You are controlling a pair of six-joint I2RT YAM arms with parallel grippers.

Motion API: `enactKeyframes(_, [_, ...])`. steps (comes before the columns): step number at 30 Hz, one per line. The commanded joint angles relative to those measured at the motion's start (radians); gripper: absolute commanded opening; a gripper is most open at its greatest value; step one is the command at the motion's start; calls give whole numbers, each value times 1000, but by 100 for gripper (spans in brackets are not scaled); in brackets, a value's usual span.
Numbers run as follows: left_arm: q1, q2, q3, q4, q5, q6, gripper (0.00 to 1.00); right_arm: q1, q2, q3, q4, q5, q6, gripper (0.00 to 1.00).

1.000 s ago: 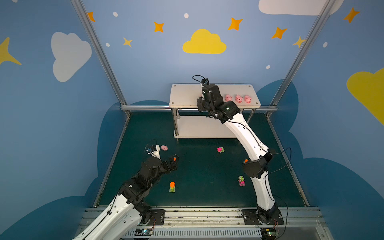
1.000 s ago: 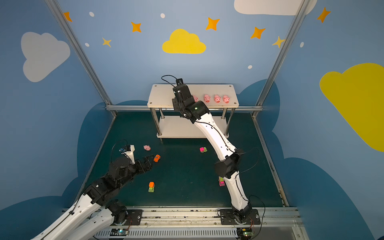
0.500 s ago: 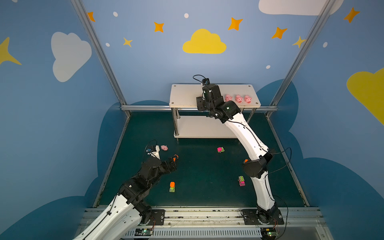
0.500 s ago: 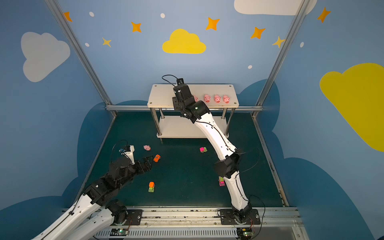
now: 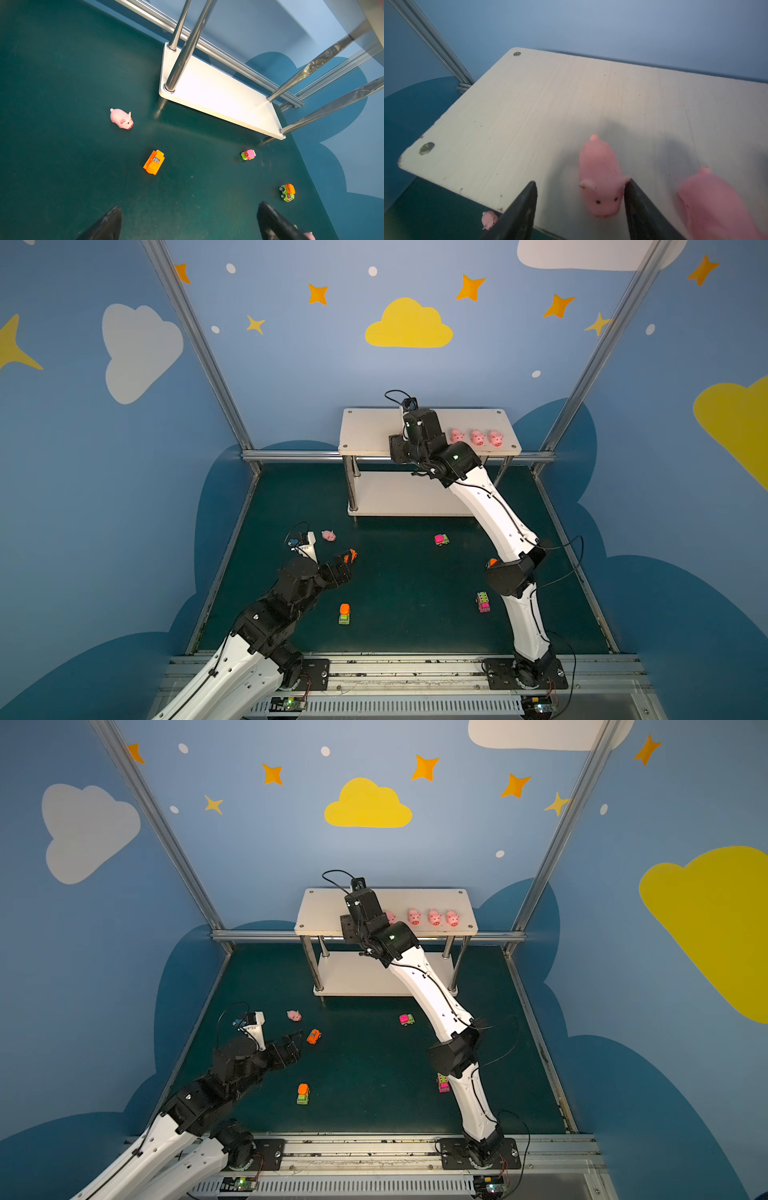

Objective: Place and organize the plastic toys onto the shelf
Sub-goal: 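Lower the pig beside the row of pigs and open the right gripper, then withdraw the right gripper to the table while the left gripper moves over a pink pig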

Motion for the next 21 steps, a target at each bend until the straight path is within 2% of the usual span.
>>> enactKeyframes(1, [5, -8, 20, -21, -12, 3, 100, 10, -57, 15, -6, 3, 10, 65])
enactKeyframes(15, [5, -26, 23, -40, -25, -2, 100, 16, -124, 7, -9, 46, -35, 69])
enactKeyframes(18, [5, -23, 24, -38, -31, -4, 100, 24, -181, -55, 13, 48, -47, 71])
enactKeyframes(21, [5, -14, 30, -40, -41, -2, 100, 37, -287, -213, 77, 48, -57, 74])
